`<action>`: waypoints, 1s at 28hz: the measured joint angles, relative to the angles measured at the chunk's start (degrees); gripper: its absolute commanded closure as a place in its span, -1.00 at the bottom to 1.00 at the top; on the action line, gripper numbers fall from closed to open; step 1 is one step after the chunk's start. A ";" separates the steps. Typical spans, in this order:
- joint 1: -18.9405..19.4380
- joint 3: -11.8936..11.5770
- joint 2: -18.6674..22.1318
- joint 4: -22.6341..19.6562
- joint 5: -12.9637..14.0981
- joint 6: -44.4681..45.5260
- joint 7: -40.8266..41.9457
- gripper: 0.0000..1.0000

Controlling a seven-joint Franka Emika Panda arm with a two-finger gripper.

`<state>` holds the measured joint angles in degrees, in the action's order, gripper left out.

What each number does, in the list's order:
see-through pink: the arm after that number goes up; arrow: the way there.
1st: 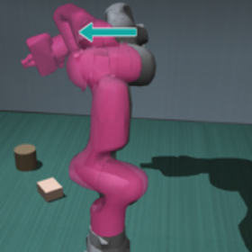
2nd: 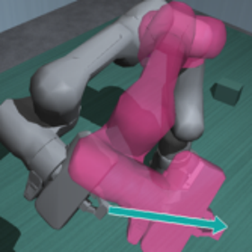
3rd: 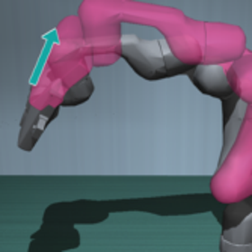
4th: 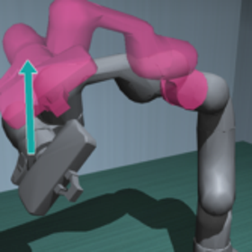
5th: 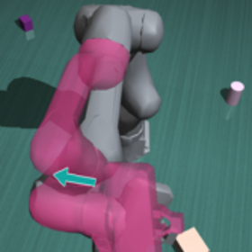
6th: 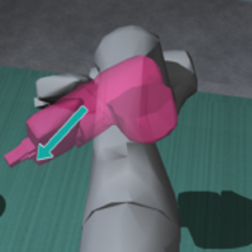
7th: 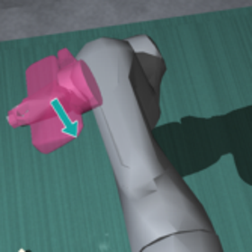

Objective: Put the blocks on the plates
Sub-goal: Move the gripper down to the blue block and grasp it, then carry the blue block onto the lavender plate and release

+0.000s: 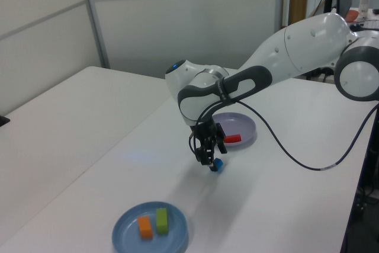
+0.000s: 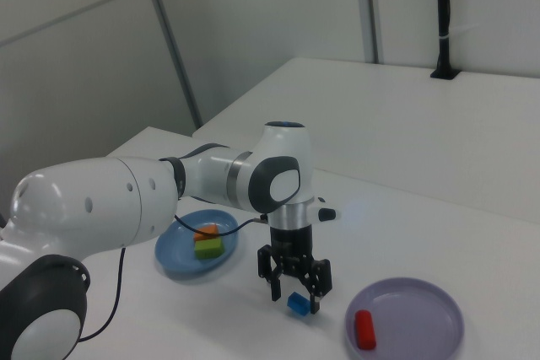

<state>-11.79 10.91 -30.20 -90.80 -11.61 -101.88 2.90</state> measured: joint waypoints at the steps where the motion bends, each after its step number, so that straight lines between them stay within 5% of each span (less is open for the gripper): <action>1: 0.09 0.00 -0.09 0.00 -0.06 0.00 -0.06 -0.60; 3: 0.18 0.00 -0.21 0.00 -0.10 0.00 -0.15 -0.16; 6: 0.28 0.00 -0.24 0.01 -0.13 0.00 -0.16 0.24; 13: 0.82 0.00 -0.24 0.07 -0.13 0.00 -0.20 0.99; 28: 0.58 -0.31 -0.07 3.89 0.01 -0.10 -0.83 1.00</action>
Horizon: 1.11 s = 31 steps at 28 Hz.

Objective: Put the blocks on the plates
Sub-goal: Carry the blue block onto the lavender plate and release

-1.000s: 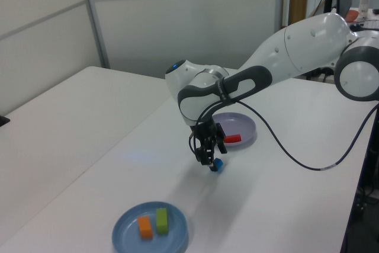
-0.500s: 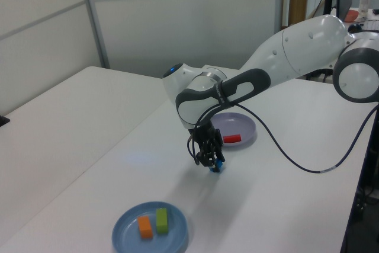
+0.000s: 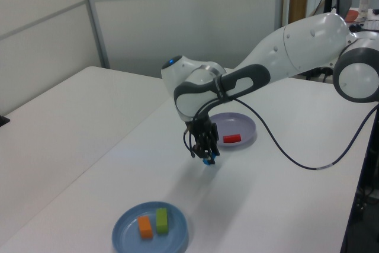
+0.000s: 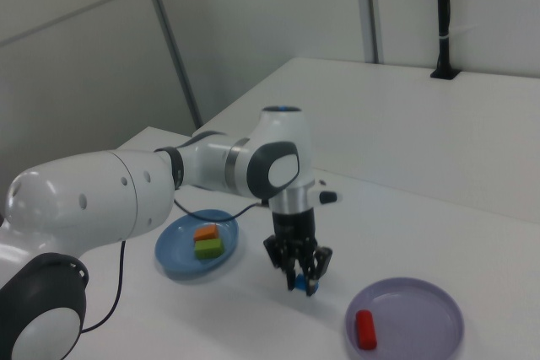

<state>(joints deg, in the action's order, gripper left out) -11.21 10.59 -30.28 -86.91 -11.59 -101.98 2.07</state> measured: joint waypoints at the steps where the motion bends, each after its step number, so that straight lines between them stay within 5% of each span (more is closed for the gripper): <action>1: -0.14 -0.11 0.10 0.70 0.15 0.00 -0.09 1.00; 16: -11.67 -1.22 0.69 4.15 2.51 -8.32 -0.32 1.00; 27: -13.39 -3.53 -4.05 3.90 2.48 -16.38 -0.32 1.00; 29: -13.39 -3.73 -4.58 3.87 2.46 -16.53 -0.32 0.89; 30: -13.39 -3.79 -4.74 3.86 2.45 -16.54 -0.32 0.69; 31: -13.39 -3.82 -4.84 3.86 2.45 -16.54 -0.32 0.26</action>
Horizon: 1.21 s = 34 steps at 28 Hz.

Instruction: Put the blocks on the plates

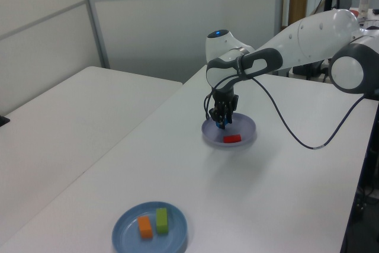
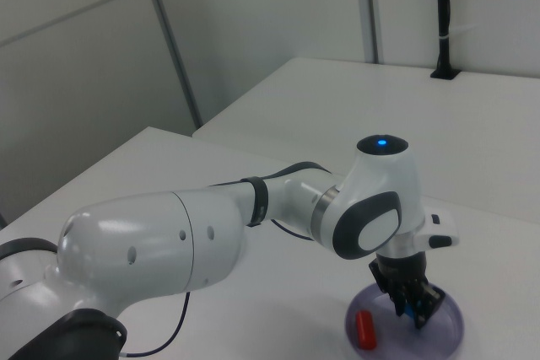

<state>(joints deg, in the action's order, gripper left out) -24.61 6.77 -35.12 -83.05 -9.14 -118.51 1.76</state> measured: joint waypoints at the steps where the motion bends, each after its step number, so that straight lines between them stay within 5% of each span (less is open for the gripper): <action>1: 0.00 -0.01 -0.05 0.00 0.00 0.00 0.00 -0.75; 3: 0.02 -0.01 -0.06 0.01 0.00 0.00 0.00 -1.00; 21: 0.63 0.05 1.47 0.38 0.00 0.00 0.00 -1.00; 34: 7.05 0.29 8.13 0.42 0.03 6.52 -0.08 -1.00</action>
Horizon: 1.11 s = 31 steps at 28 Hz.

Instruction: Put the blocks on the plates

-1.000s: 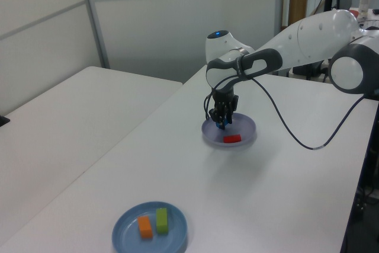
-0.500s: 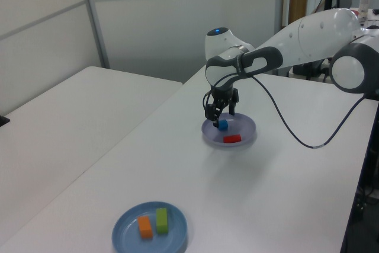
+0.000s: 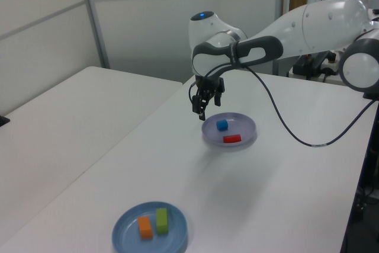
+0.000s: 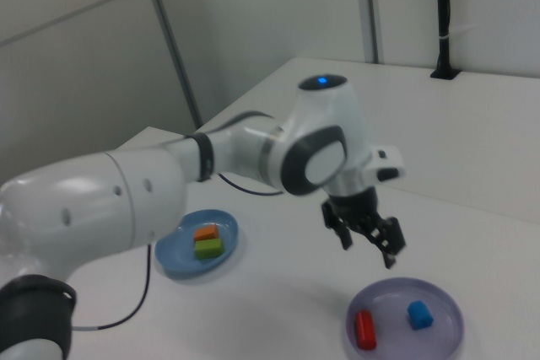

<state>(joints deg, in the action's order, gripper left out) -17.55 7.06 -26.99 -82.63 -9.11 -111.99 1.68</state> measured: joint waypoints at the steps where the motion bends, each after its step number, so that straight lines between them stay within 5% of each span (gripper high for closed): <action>1: 0.61 0.03 0.87 0.00 0.00 1.36 0.00 -1.00; 14: 8.11 0.23 3.78 -0.04 0.04 6.11 -0.36 -1.00; 31: 9.24 0.15 3.80 -0.22 1.94 7.14 -0.36 -1.00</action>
<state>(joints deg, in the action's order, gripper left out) -8.32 7.21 -23.19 -82.85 -7.17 -104.85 1.32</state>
